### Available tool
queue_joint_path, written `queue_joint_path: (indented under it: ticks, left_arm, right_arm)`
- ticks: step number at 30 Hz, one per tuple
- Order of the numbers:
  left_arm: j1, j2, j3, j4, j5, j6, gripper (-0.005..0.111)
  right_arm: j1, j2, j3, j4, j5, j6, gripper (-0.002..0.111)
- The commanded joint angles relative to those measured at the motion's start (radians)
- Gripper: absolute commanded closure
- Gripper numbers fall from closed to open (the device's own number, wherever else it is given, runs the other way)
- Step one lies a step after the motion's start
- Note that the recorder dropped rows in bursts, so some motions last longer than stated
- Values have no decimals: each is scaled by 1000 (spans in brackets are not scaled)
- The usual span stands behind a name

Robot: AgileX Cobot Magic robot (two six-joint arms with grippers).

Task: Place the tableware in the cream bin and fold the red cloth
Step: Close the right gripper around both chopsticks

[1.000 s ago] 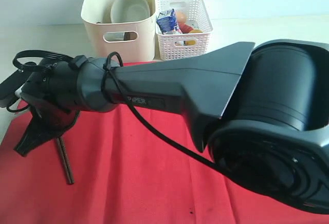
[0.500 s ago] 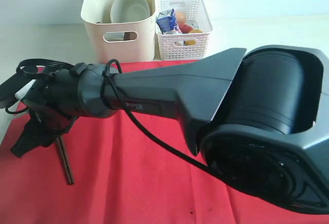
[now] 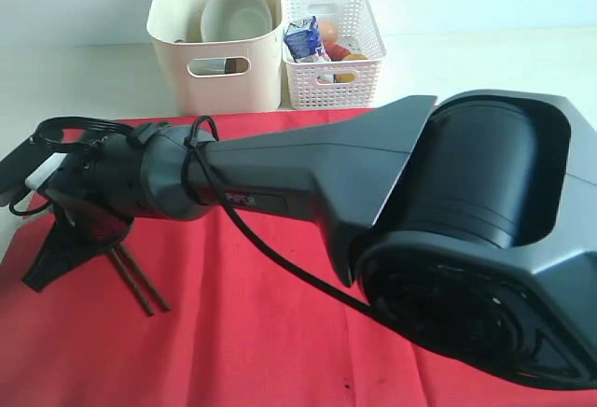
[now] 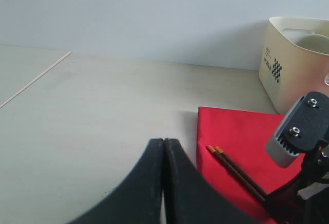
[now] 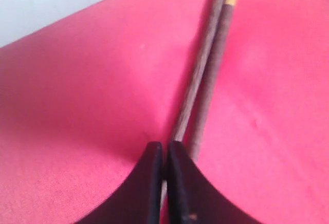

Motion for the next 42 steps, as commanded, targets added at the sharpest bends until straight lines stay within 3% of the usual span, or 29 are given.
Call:
queue_joint_path:
  ticks: [1,16,25,28,35,42]
  left_arm:
    - [-7,-2,0,-7,-5,-1,106]
    - [-7,-2,0,-7,-5,-1,106]
    - [-7,-2,0,-7,-5,-1,106]
    - [-7,-2,0,-7,-5,-1,106]
    - [-7,-2,0,-7,-5,-1,106]
    - [-7,-2,0,-7,-5,-1,106]
  right_arm:
    - [-2,5,6,3,18,-9,108]
    - [-2,-40,6,-11,38,48,106]
    - [-2,-35,6,-54,38,137,68]
    - [-4,-25,6,-63,38,137,61]
    - [-4,4,6,-65,28,129,68]
    - [-2,4,6,-65,16,129,108]
